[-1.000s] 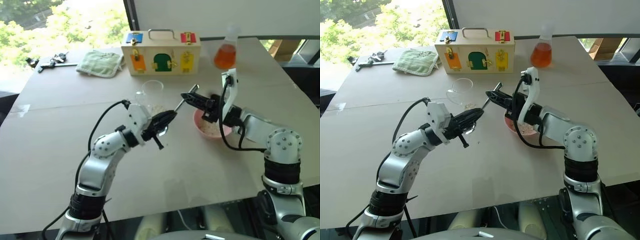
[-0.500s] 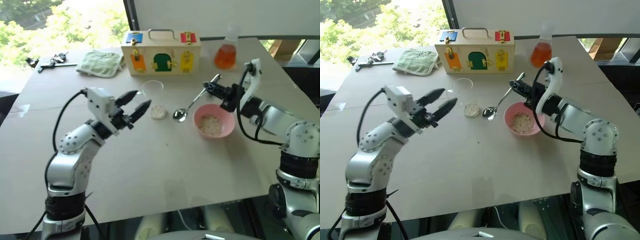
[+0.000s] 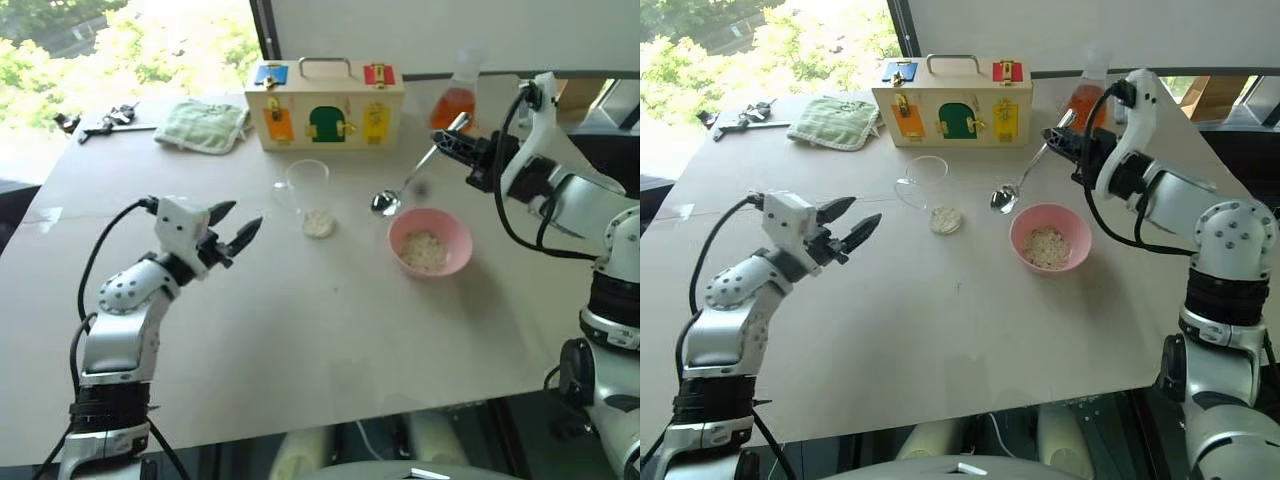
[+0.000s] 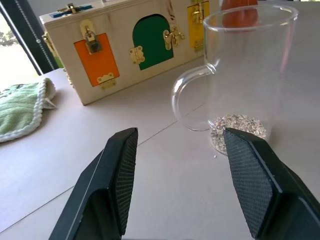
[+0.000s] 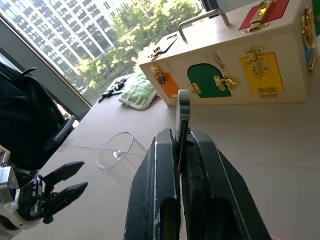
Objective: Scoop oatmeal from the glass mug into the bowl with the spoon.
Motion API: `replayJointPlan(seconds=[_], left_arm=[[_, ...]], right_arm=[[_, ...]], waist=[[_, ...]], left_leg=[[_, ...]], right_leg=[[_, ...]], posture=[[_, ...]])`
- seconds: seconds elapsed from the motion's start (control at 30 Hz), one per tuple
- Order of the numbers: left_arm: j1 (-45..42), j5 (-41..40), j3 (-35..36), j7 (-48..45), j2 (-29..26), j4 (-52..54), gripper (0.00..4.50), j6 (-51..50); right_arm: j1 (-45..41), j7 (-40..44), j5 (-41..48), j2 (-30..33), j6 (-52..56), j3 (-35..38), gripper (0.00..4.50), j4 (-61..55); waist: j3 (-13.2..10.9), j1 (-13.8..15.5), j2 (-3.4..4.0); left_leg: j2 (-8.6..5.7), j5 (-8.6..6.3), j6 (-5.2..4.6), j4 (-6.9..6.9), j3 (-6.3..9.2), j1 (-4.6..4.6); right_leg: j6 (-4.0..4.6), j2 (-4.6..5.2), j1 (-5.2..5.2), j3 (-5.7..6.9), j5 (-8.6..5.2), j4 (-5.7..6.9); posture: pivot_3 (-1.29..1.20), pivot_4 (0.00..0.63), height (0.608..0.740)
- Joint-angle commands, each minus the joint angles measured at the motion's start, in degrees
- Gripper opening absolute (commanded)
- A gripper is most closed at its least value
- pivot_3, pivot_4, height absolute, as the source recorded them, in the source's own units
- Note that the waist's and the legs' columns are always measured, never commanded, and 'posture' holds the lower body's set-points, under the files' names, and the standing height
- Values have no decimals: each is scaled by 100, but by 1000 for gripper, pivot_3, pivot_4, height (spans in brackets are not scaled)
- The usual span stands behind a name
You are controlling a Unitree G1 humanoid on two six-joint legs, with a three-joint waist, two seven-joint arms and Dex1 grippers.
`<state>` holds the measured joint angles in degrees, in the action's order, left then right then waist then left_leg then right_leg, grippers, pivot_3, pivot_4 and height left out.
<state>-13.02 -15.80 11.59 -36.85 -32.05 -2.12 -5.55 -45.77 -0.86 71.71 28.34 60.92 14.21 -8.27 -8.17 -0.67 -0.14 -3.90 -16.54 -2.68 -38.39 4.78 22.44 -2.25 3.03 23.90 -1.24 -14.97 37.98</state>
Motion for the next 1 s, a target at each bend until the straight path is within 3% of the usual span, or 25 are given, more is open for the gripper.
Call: replayJointPlan(seconds=[0.03,0.33,1.0], left_arm=[[-305,528,-96,408,216,-825,2875,982],[-909,693,-247,770,893,-1648,2875,1851],[-1941,1111,-393,1476,1277,-3187,2875,2610]], right_arm=[[-212,112,-335,107,-253,-7,0,-465],[-287,436,-1209,-26,-999,-71,0,-739],[-294,997,-1892,-99,-1166,-191,0,-768]], waist=[[0,-1,0],[1,-9,-2],[1,-26,-2]], left_leg=[[0,0,0,0,0,0],[-3,0,0,-6,1,23],[-5,2,2,-20,-3,30]], right_leg=[[0,1,0,1,0,0],[-1,5,21,1,1,4],[-2,3,35,-4,1,27]], posture=[[0,150,740],[0,150,740],[0,150,740]])
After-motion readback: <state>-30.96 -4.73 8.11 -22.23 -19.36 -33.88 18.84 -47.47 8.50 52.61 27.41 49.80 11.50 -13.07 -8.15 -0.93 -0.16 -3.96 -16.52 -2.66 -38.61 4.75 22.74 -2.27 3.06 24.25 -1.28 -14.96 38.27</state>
